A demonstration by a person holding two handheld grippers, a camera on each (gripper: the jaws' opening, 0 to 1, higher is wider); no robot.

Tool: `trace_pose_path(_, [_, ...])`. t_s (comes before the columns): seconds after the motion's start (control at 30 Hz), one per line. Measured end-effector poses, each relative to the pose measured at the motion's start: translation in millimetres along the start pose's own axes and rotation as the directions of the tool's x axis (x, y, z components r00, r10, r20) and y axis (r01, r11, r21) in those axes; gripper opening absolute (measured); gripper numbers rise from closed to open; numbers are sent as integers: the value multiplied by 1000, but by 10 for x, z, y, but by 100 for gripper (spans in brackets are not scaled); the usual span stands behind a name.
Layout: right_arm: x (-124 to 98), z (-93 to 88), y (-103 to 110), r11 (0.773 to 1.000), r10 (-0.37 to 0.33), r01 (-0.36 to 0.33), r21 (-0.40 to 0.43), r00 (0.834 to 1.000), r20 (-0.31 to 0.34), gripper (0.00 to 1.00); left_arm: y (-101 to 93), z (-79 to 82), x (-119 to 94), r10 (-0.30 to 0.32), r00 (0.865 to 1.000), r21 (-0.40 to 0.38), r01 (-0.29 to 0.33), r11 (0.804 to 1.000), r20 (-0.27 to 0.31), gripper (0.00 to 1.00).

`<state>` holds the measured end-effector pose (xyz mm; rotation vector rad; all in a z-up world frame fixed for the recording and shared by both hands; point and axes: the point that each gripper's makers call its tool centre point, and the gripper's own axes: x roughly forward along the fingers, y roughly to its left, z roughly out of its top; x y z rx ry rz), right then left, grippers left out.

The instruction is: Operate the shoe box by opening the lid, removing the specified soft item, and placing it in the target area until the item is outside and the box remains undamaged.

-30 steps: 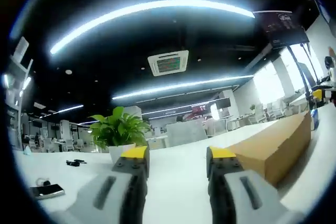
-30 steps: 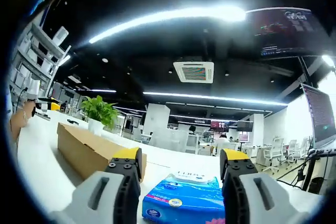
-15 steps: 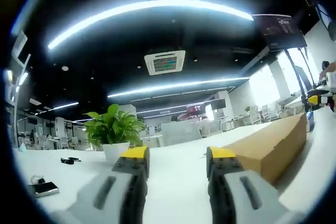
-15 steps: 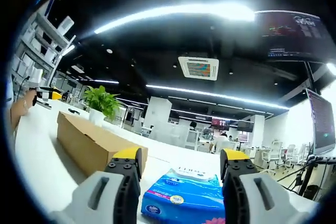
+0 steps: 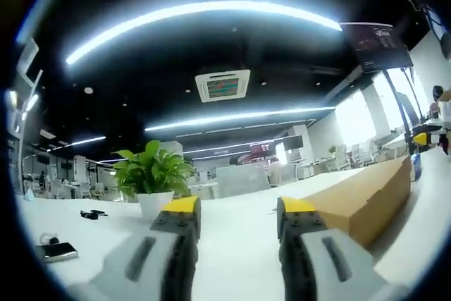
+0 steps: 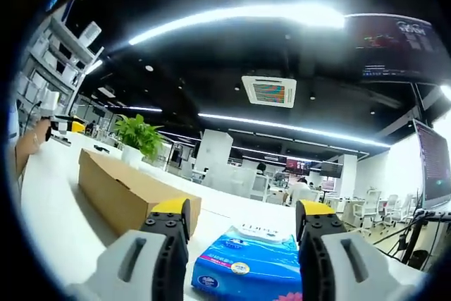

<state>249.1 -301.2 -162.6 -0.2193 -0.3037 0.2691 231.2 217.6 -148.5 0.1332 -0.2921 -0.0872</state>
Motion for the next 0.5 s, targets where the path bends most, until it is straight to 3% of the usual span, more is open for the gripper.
trace_pose_path(0.5, [4, -10, 11, 1000, 2, -2, -4, 1000, -4, 63, 13, 23, -14, -6, 1000, -18, 6, 1000, 14, 44])
